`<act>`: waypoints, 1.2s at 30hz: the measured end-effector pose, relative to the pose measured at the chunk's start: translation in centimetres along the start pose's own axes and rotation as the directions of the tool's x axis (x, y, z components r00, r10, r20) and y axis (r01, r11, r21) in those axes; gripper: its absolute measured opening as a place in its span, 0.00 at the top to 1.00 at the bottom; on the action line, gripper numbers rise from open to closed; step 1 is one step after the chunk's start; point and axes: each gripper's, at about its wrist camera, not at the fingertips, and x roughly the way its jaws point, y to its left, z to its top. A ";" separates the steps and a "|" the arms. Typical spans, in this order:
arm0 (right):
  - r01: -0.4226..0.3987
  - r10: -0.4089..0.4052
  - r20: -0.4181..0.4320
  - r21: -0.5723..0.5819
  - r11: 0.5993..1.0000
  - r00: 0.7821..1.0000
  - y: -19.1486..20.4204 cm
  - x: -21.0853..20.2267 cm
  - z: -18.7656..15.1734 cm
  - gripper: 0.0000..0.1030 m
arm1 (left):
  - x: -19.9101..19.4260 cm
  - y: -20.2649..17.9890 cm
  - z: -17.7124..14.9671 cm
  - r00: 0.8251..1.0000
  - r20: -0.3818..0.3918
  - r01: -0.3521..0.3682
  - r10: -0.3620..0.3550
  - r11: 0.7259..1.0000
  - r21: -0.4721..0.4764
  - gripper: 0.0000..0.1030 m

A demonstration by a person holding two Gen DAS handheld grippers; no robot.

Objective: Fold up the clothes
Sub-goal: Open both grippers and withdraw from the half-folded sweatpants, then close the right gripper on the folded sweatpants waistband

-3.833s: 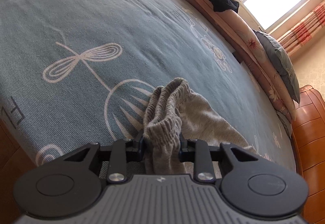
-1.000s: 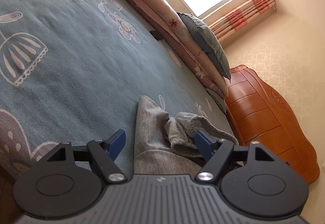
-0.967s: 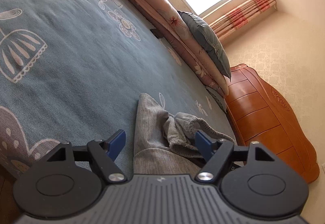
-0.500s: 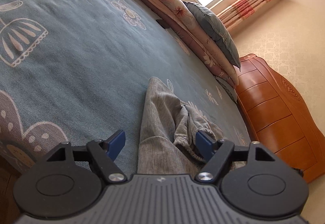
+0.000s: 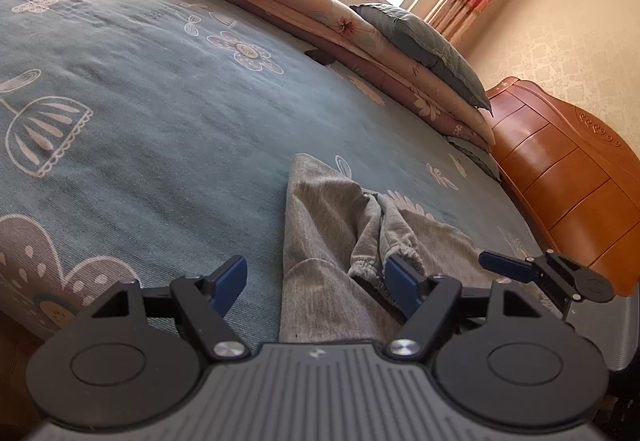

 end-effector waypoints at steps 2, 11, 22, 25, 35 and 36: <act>0.037 -0.039 -0.036 -0.051 0.998 0.999 1.1 1.6 -0.1 0.19 | -0.5 0.2 -0.1 1.000 0.006 -0.009 0.010 1.000 -0.004 0.26; 0.194 -0.200 -0.069 -0.091 0.977 0.977 0.3 3.3 -1.3 0.19 | -0.2 0.8 0.1 1.000 0.008 -0.026 0.026 1.000 -0.013 0.22; 0.257 -0.166 -0.224 0.480 0.839 0.960 -14.5 0.8 -7.5 0.18 | 0.8 0.4 -0.3 1.000 -0.016 -0.001 0.001 1.000 -0.002 0.22; 0.203 -0.139 -0.153 0.572 0.795 0.978 -16.1 -0.9 -8.7 0.18 | 1.1 0.2 -0.3 1.000 -0.023 -0.003 0.003 1.000 0.003 0.22; -0.040 0.074 -0.031 0.620 0.784 0.997 -13.2 0.4 -7.4 0.20 | 0.9 -5.4 -2.6 0.982 0.054 -0.182 0.179 0.856 0.484 0.22; -0.047 0.079 -0.026 0.605 0.795 0.997 -12.9 0.2 -7.4 0.20 | 0.9 -6.0 -3.1 0.978 0.066 -0.202 0.198 0.815 0.543 0.22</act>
